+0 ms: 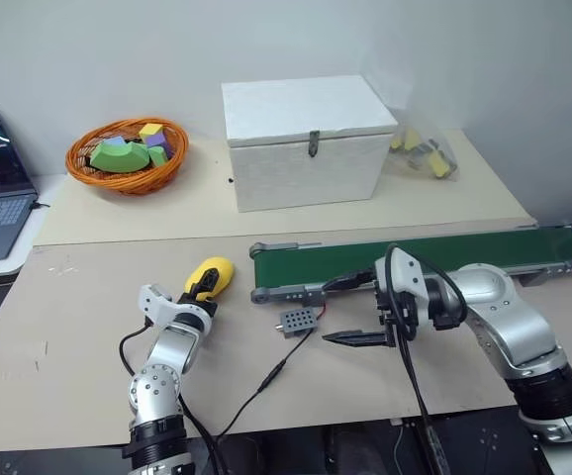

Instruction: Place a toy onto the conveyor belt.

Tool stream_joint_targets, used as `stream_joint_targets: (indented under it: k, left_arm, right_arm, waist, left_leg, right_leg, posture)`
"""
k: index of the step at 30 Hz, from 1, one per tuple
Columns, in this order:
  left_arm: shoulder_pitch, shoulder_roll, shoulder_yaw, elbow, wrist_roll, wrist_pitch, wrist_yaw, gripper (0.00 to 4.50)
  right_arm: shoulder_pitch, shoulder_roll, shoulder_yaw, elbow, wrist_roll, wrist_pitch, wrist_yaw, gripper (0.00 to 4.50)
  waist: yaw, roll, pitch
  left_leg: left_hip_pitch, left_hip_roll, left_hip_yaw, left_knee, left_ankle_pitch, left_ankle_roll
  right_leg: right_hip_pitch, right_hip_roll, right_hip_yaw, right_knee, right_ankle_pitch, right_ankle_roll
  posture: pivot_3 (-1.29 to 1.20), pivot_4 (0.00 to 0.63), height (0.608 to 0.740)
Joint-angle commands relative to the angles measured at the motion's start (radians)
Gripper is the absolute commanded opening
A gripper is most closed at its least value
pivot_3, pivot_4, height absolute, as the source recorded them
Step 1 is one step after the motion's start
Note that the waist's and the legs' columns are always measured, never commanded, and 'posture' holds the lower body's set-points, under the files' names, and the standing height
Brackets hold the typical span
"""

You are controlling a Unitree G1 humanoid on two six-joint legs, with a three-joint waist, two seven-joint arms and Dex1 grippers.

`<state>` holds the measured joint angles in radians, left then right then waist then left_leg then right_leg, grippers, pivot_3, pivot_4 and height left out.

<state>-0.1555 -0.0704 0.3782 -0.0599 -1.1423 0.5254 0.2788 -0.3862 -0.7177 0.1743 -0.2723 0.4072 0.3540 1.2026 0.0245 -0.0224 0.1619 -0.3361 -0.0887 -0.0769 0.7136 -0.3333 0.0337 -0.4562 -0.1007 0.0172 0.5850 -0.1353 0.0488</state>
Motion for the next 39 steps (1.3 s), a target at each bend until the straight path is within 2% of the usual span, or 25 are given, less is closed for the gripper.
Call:
stream_joint_targets:
  k: [1, 2, 6, 10, 15, 19, 22, 24, 27, 30, 31, 33, 39]
  left_arm:
    - [0.001, -0.021, 0.014, -0.011, -0.014, -0.01, -0.01, 4.09]
    - [0.001, -0.022, 0.014, -0.013, -0.009, -0.013, -0.011, 4.09]
    - [0.01, -0.029, 0.014, -0.024, -0.01, -0.021, -0.029, 3.04]
    - [0.016, -0.029, 0.013, -0.034, -0.009, -0.018, -0.034, 1.51]
    - [0.021, -0.017, -0.007, -0.057, 0.039, -0.034, -0.048, 0.02]
    - [0.005, 0.024, -0.075, -0.165, 0.206, -0.117, -0.081, 0.02]
    - [-0.014, 0.105, -0.155, -0.261, 0.439, -0.213, -0.105, 0.02]
    - [-0.037, 0.256, -0.287, -0.328, 0.753, -0.294, -0.123, 0.02]
    - [-0.088, 0.539, -0.572, -0.32, 1.323, -0.413, -0.172, 0.02]
    - [-0.18, 0.71, -0.812, -0.213, 1.794, -0.531, -0.215, 0.02]
    - [-0.21, 0.739, -0.872, -0.16, 1.905, -0.558, -0.225, 0.02]
    - [-0.247, 0.76, -0.933, -0.076, 1.988, -0.64, -0.231, 0.02]
    - [-0.346, 0.785, -0.995, 0.162, 2.048, -0.857, -0.257, 0.02]
  right_arm:
    - [-0.012, -0.001, -0.03, -0.012, 0.003, -0.02, -0.007, 4.5]
    - [-0.014, -0.002, -0.028, -0.007, -0.002, -0.022, -0.009, 4.5]
    - [-0.017, -0.003, -0.023, 0.001, -0.008, -0.025, -0.009, 4.5]
    - [-0.021, 0.001, -0.02, 0.008, -0.012, -0.024, -0.007, 4.5]
    - [-0.022, 0.004, -0.016, 0.013, -0.013, -0.026, -0.004, 4.5]
    - [-0.026, 0.008, -0.012, 0.022, -0.017, -0.029, -0.003, 4.5]
    - [-0.029, 0.01, -0.009, 0.026, -0.019, -0.031, -0.002, 4.5]
    - [-0.031, 0.012, -0.007, 0.03, -0.021, -0.032, -0.001, 4.5]
    - [-0.032, 0.021, -0.007, 0.032, -0.019, -0.031, 0.002, 4.5]
    - [-0.038, 0.033, -0.004, 0.037, -0.02, -0.031, 0.0, 4.5]
    - [-0.043, 0.039, -0.002, 0.041, -0.022, -0.032, -0.001, 4.5]
    - [-0.051, 0.051, 0.001, 0.045, -0.022, -0.032, -0.002, 4.5]
    - [-0.04, 0.055, -0.011, 0.036, -0.024, -0.034, -0.019, 4.5]
  waist:
    - [0.0, 0.0, 0.0]
    - [0.0, 0.0, 0.0]
    - [-0.001, 0.0, 0.0]
    - [-0.003, 0.0, 0.0]
    - [-0.005, 0.0, 0.0]
    - [-0.006, -0.001, 0.0]
    - [-0.007, -0.001, 0.001]
    - [-0.009, -0.001, 0.001]
    - [-0.011, -0.001, 0.001]
    - [-0.006, 0.001, 0.0]
    - [-0.006, 0.001, -0.001]
    - [-0.009, 0.001, -0.001]
    - [-0.014, 0.001, 0.0]
  left_leg:
    - [0.0, 0.0, 0.0, 0.0, 0.0, 0.0]
    - [0.0, 0.0, 0.0, 0.0, 0.0, 0.0]
    - [0.0, 0.0, 0.0, 0.0, 0.0, 0.0]
    - [0.0, 0.0, 0.0, 0.0, 0.0, 0.0]
    - [0.0, 0.0, 0.0, 0.0, 0.0, 0.0]
    - [-0.001, 0.0, 0.0, 0.0, 0.0, 0.0]
    - [-0.001, 0.0, 0.0, 0.0, 0.0, 0.0]
    - [-0.001, 0.0, 0.0, -0.001, 0.0, 0.0]
    - [-0.001, 0.001, 0.001, -0.002, 0.0, -0.001]
    - [-0.001, 0.0, 0.001, -0.003, -0.001, 0.001]
    - [-0.001, 0.0, 0.001, -0.003, -0.001, 0.002]
    - [-0.001, -0.001, 0.001, -0.003, -0.002, 0.003]
    - [-0.007, 0.002, 0.001, -0.007, 0.0, -0.001]
  right_leg:
    - [0.0, 0.0, 0.0, 0.0, 0.0, 0.0]
    - [0.0, 0.0, 0.0, 0.0, 0.0, 0.0]
    - [0.0, 0.0, 0.0, 0.0, 0.0, 0.0]
    - [0.0, 0.0, 0.0, 0.0, 0.0, 0.0]
    - [0.0, 0.0, 0.0, 0.0, 0.0, 0.0]
    - [0.0, 0.0, 0.0, -0.001, 0.0, 0.0]
    - [0.0, 0.0, 0.0, -0.002, 0.0, 0.0]
    - [0.0, 0.0, 0.0, -0.002, 0.0, 0.0]
    - [0.0, 0.002, 0.0, -0.005, 0.001, -0.001]
    - [0.002, 0.001, 0.0, -0.007, 0.002, -0.001]
    - [0.002, 0.001, 0.0, -0.008, 0.002, -0.001]
    - [0.001, 0.001, 0.0, -0.008, 0.002, 0.0]
    - [-0.009, 0.002, -0.002, -0.007, 0.002, 0.0]
  posture:
    - [0.0, 0.15, 0.74]
    - [0.0, 0.15, 0.74]
    - [0.0, 0.15, 0.74]
    - [0.0, 0.15, 0.74]
    - [0.0, 0.15, 0.74]
    - [0.0, 0.15, 0.74]
    - [0.0, 0.15, 0.74]
    - [0.0, 0.15, 0.74]
    - [0.0, 0.15, 0.74]
    - [0.0, 0.15, 0.74]
    - [0.0, 0.15, 0.74]
    - [0.0, 0.15, 0.74]
    - [0.0, 0.15, 0.74]
